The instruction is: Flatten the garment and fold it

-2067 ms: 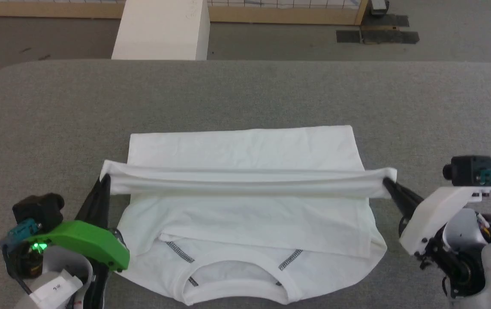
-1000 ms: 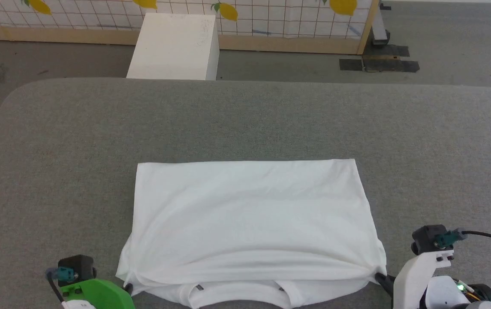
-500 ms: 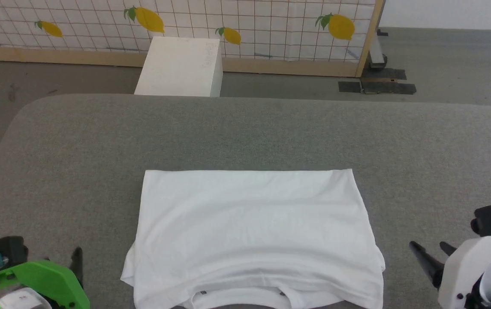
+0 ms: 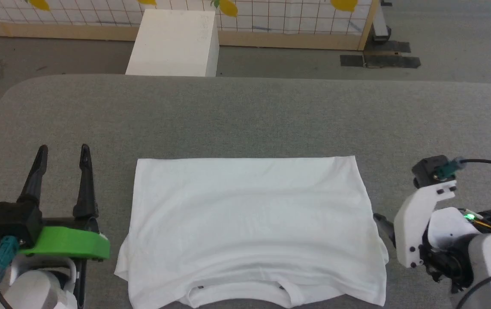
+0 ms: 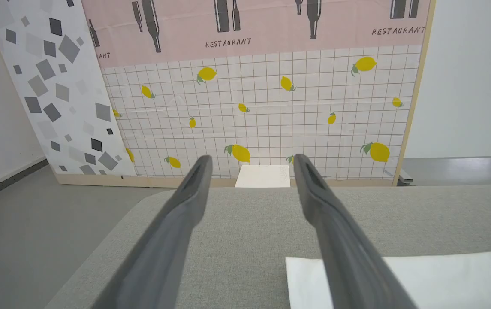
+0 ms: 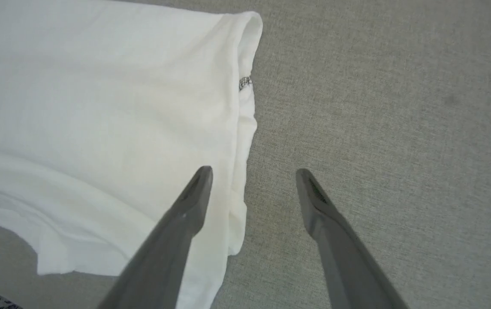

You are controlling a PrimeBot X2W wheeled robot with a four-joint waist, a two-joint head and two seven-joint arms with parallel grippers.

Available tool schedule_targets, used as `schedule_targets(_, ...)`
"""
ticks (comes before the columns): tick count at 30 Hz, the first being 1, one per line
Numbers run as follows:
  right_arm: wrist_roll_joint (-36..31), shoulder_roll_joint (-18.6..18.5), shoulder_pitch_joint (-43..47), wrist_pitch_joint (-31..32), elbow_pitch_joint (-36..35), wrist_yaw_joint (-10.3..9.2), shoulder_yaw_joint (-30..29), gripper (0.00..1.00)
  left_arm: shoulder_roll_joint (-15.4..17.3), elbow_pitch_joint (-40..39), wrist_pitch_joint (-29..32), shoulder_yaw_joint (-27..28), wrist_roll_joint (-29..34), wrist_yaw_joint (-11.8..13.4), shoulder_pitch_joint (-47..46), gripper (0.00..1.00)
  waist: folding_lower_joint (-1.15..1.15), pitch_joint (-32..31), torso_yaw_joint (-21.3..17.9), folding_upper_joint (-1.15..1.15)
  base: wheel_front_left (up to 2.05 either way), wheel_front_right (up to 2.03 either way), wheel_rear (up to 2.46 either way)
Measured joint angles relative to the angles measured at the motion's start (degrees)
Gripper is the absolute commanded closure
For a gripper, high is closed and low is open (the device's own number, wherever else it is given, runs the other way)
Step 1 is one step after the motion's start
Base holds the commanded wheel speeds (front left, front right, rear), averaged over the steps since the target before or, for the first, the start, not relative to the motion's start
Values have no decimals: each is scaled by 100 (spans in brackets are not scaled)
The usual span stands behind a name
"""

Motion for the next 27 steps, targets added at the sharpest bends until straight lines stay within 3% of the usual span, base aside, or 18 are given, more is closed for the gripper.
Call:
schedule_targets(6,-471,-34,-542,-69,1118,0,657,0,-560,88,-18,269,447,-266,-36,0,0,241,37,0,0,0,0)
schedule_targets(13,-293,-23,-933,77,1830,-2,947,0,-899,275,-18,521,632,-625,69,0,0,343,80,0,0,0,0)
schedule_targets(14,-198,-23,-956,76,1871,-3,934,82,-937,309,-18,547,654,-668,87,0,0,341,79,0,0,0,0)
schedule_targets(15,-125,-27,-973,55,1880,-3,931,100,-962,328,-18,568,693,-695,97,0,0,339,78,0,0,0,0)
schedule_targets(21,225,-108,-956,-187,1929,4,571,100,-1151,420,-18,728,865,-881,151,0,0,294,59,0,0,0,0)
schedule_targets(27,-127,-857,-916,-100,1971,3,-346,100,-1287,488,-18,865,935,-1029,202,0,0,285,28,0,0,0,0)
